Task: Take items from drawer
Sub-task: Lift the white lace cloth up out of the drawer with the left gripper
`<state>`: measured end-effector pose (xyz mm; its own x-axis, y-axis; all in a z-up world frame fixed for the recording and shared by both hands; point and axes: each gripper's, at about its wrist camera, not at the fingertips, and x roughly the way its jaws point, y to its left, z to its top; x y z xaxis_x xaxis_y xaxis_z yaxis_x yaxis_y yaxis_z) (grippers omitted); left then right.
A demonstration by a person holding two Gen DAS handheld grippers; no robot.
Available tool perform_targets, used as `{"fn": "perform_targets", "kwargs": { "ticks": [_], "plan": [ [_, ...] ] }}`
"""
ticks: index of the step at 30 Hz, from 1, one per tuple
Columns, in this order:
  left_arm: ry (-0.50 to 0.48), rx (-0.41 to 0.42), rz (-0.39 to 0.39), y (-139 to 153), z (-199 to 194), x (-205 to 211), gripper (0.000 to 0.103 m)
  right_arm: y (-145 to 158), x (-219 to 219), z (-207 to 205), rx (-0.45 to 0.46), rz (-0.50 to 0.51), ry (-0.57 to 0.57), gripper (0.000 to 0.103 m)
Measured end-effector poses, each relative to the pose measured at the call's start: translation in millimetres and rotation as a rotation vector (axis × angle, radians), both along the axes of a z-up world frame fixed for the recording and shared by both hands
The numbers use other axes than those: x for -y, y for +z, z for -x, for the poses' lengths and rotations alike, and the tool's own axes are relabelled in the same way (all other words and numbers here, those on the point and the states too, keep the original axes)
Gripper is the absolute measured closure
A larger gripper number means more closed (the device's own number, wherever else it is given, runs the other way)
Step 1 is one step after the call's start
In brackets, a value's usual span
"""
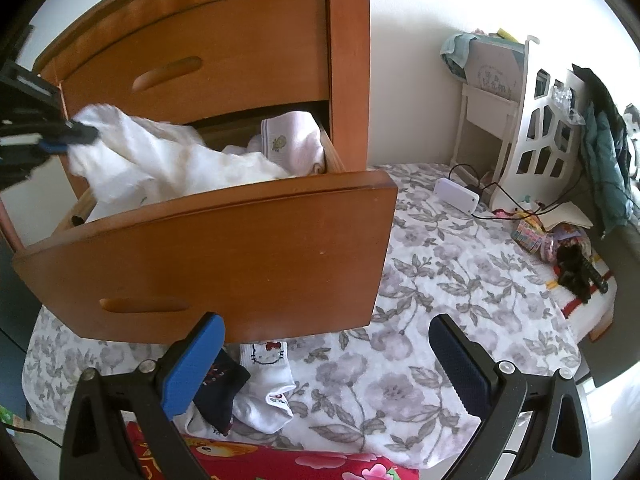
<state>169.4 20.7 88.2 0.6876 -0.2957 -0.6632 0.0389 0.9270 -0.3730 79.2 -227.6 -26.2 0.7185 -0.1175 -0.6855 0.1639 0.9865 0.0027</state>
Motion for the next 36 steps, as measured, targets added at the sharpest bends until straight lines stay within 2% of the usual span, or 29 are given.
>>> {"fn": "perform_targets", "kwargs": {
  "ticks": [9,23,36],
  "plan": [
    [-0.007,0.146,0.002,52,36,-20,0.098,1,-2,0,0.002,0.018,-0.005,0.0],
    [-0.031,0.324,0.065,125,94,-39,0.098,1,-4,1,0.009,0.03,-0.006,0.0],
    [-0.048,0.439,0.086,167,148,-53,0.098,2,-3,2,0.025,0.019,-0.003,0.0]
  ]
}}
